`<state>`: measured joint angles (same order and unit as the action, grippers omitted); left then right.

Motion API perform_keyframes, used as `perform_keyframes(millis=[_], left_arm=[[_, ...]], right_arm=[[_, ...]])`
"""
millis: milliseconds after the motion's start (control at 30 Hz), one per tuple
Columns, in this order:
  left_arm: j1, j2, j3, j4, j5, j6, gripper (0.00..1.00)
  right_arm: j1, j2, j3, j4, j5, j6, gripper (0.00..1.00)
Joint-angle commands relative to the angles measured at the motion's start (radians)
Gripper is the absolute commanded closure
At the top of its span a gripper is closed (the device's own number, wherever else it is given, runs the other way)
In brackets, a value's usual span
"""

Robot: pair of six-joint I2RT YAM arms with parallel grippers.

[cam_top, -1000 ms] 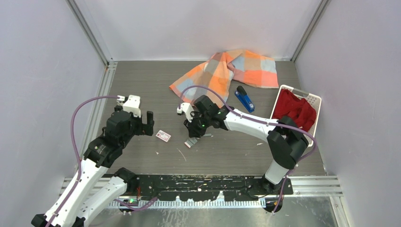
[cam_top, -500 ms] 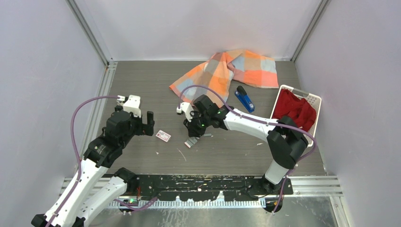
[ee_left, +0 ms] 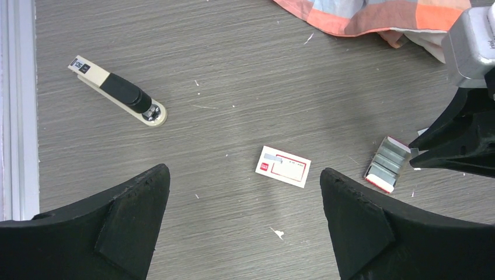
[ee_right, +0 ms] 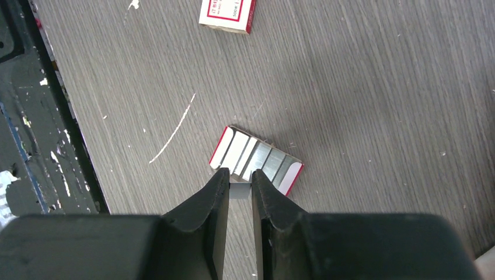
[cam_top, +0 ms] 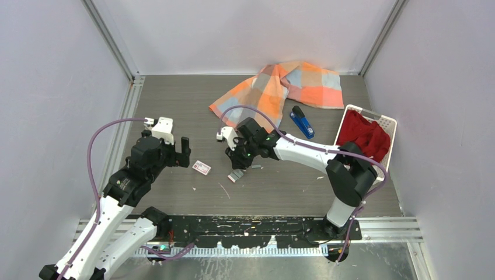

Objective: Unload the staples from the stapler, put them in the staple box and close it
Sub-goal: Place the staple in the staple box.

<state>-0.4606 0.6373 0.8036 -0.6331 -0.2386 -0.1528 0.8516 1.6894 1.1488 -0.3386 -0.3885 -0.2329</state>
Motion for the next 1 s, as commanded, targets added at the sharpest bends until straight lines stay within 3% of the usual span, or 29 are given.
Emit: perform_keyframes(millis=[0, 967], left_arm=[[0.009, -0.011, 0.014, 0.056, 0.015, -0.005, 0.01], [0.011, -0.017, 0.013, 0.056, 0.027, -0.007, 0.01]], right_arm=[[0.007, 0.009, 0.05, 0.022, 0.013, 0.013, 0.75], [0.046, 0.101, 0.066, 0.006, 0.078, 0.023, 0.75]])
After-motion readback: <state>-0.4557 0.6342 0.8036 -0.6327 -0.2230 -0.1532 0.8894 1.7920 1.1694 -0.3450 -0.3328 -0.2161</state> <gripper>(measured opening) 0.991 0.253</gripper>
